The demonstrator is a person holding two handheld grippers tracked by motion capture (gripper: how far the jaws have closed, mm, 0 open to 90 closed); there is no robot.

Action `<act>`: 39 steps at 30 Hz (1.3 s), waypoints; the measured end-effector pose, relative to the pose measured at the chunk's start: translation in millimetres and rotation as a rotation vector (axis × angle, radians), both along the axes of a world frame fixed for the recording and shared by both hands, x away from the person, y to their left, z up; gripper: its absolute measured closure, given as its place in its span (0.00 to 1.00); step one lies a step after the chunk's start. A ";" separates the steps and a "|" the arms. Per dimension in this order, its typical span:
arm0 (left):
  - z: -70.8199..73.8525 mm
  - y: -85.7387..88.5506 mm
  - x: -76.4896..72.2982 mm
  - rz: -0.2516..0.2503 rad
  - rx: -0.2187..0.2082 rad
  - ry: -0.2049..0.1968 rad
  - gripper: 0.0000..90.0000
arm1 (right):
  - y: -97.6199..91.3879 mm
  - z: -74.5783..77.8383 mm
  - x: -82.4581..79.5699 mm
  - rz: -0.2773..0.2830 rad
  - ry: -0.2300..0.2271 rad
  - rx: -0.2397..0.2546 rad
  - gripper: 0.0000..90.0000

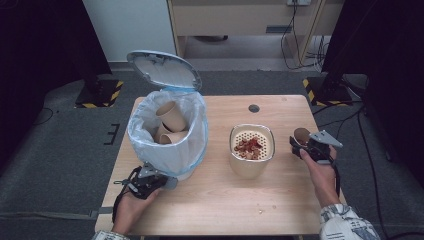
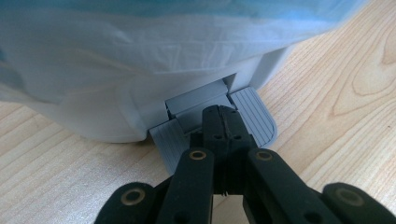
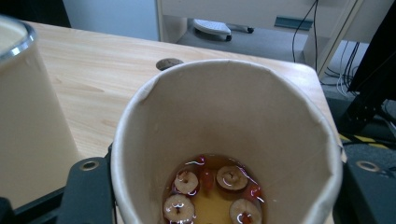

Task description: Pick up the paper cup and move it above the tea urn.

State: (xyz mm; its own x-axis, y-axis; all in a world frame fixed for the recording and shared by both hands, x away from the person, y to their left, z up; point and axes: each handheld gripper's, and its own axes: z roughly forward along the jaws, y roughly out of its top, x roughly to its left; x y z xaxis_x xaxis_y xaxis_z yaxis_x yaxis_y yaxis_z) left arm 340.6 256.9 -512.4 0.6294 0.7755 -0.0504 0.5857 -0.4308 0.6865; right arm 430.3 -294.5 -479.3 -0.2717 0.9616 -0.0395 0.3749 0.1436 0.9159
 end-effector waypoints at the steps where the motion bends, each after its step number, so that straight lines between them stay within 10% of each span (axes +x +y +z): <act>1: 0.0 0.0 0.0 0.000 0.000 0.000 1.00 | -0.2 2.1 0.5 0.002 0.001 0.005 0.37; 24: 0.0 0.2 0.1 0.001 -0.002 0.001 1.00 | -1.6 60.4 21.6 0.069 -0.023 -0.084 0.39; 39: 0.0 0.0 0.1 0.000 -0.001 0.001 1.00 | 5.5 69.3 33.3 0.106 -0.039 -0.057 0.42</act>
